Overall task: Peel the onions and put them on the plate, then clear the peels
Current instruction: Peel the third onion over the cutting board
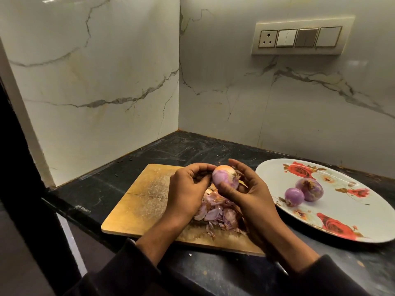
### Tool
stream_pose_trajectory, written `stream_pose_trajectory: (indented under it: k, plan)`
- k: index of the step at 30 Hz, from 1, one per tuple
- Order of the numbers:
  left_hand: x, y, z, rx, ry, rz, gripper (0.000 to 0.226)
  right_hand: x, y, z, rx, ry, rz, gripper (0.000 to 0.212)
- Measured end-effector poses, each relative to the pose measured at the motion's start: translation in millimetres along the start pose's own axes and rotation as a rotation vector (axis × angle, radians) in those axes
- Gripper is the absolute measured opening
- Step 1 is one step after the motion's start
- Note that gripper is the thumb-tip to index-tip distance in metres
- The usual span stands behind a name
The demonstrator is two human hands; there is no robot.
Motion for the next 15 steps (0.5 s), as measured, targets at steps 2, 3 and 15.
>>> stream_pose_trajectory:
  k: [2, 3, 15]
  plan:
    - [-3.4, -5.0, 6.9, -0.027, 0.054, 0.015, 0.023, 1.6, -3.8, -1.4, -0.049, -0.012, -0.023, 0.052]
    - [-4.3, -6.8, 8.9, -0.031, 0.070, 0.024, 0.022, 1.3, -4.7, 0.0, -0.060, -0.005, -0.028, 0.051]
    - [1.5, 8.4, -7.3, -0.025, -0.062, -0.076, 0.023, -5.3, -7.1, 9.7, 0.230, -0.010, 0.090, 0.067]
Point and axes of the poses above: each hand's wrist, its own x-axis away from the middle knuckle, its own z-axis out of the back of the hand, y = z × x, the point moved 10 cm from there along -x, towards the middle knuckle, and after that the axes turned 11 degrees about y, right-handed, at the moved point
